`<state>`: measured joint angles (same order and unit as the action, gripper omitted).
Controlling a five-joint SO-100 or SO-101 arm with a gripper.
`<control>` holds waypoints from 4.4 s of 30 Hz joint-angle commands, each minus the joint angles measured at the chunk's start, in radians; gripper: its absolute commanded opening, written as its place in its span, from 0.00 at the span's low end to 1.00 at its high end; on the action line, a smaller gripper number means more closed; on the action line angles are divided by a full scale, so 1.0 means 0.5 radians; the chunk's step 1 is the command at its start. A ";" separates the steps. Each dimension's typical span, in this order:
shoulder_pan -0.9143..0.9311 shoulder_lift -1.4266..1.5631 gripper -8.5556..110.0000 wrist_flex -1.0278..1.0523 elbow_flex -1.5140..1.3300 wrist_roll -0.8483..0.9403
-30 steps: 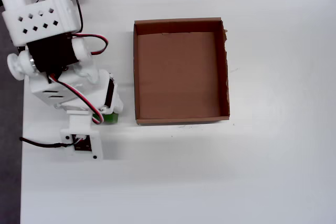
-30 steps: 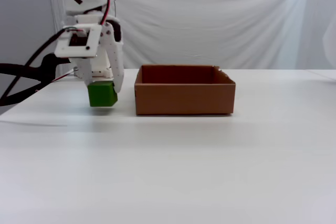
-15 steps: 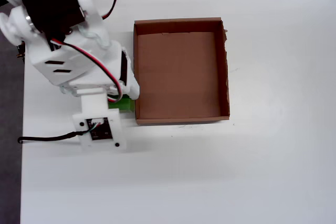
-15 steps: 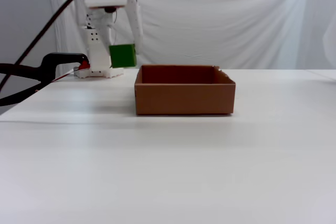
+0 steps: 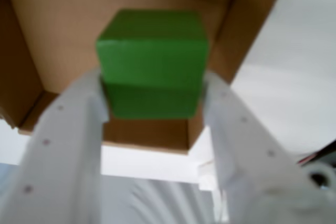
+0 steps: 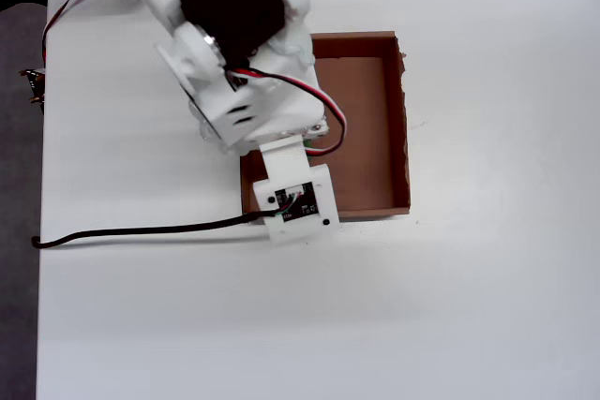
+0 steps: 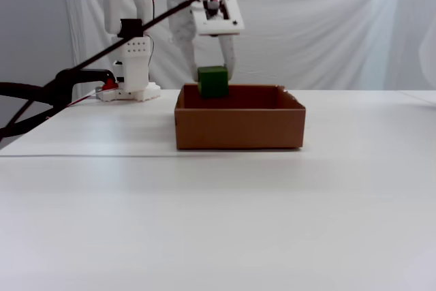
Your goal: Grasp a green cube and put it in a box.
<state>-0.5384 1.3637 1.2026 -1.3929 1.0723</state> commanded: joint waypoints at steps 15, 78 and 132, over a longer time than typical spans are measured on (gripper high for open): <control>-0.270 -0.310 0.19 0.095 0.270 -0.160; 1.267 3.096 0.26 -0.150 -2.835 -0.224; 1.402 3.642 0.26 0.058 -3.160 -0.270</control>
<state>0.1534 3.1830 1.2180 -2.9775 0.9480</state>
